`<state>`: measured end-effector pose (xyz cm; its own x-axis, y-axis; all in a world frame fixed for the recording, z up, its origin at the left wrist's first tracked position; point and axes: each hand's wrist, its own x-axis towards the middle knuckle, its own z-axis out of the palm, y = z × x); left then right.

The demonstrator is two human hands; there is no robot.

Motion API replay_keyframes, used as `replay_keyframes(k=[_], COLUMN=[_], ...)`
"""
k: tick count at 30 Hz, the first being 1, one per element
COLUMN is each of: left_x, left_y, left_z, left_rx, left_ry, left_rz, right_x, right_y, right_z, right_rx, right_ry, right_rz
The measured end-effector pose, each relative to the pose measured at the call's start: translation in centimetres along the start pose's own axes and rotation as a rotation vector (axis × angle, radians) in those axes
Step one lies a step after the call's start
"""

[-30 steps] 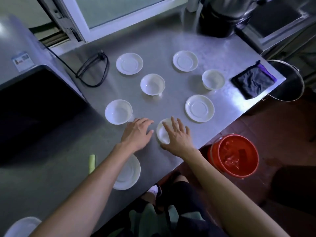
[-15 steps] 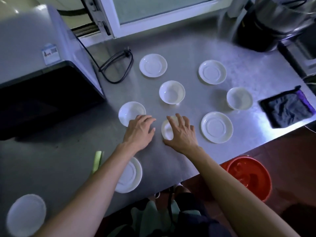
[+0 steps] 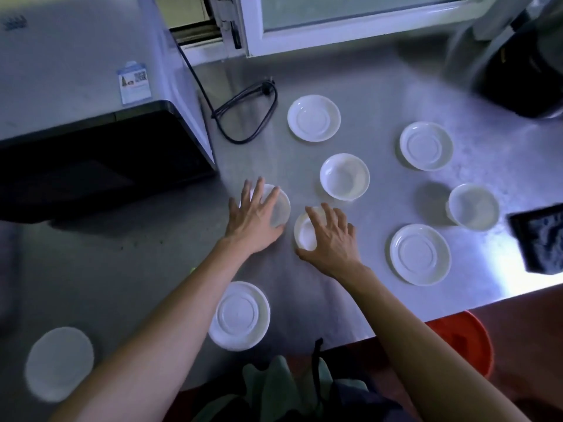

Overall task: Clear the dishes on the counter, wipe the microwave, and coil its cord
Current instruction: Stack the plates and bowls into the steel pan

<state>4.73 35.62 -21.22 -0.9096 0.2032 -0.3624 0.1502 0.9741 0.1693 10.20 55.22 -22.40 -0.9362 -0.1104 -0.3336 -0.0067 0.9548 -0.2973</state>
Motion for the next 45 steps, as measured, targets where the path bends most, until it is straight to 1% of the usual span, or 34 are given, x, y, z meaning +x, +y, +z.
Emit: replay_keyframes(k=[4, 6, 11, 17, 21, 24, 33, 36, 45], left_x=[1.4, 1.7, 1.6, 0.0, -2.3, -4.8, -14.2, -17.5, -26.2], left_y=[-0.6, -0.7, -0.7, -1.2, -1.4, -1.5, -0.3, 0.2, -0.6], left_z=[0.7, 1.1, 1.3, 0.2, -0.6, -0.8, 0.3, 0.8, 2.0], left_rx=[-0.022, -0.036, -0.054, -0.089, -0.14, -0.169, -0.153, -0.151, -0.2], left_ry=[-0.081, -0.091, -0.004, 0.023, 0.039, 0.098, 0.177, 0.209, 0.271], left_rz=[-0.003, 0.004, 0.041, 0.016, -0.08, -0.173, -0.426, -0.515, -0.724], right_x=[0.5, 0.7, 0.9, 1.0, 0.8, 1.0, 0.0, -1.2, -5.2], right_y=[-0.4, -0.6, -0.7, -1.2, -1.3, -1.6, -4.1, -5.4, -10.5], right_z=[0.4, 0.6, 0.8, -0.4, -1.0, -1.2, -1.7, -1.7, -0.6], right_rx=[-0.016, -0.03, -0.043, -0.055, -0.093, -0.116, -0.142, -0.138, -0.151], right_ry=[-0.004, -0.001, -0.009, -0.008, -0.036, -0.05, -0.078, -0.06, -0.089], right_rz=[-0.008, -0.011, 0.01, -0.043, -0.147, -0.247, -0.531, -0.632, -0.809])
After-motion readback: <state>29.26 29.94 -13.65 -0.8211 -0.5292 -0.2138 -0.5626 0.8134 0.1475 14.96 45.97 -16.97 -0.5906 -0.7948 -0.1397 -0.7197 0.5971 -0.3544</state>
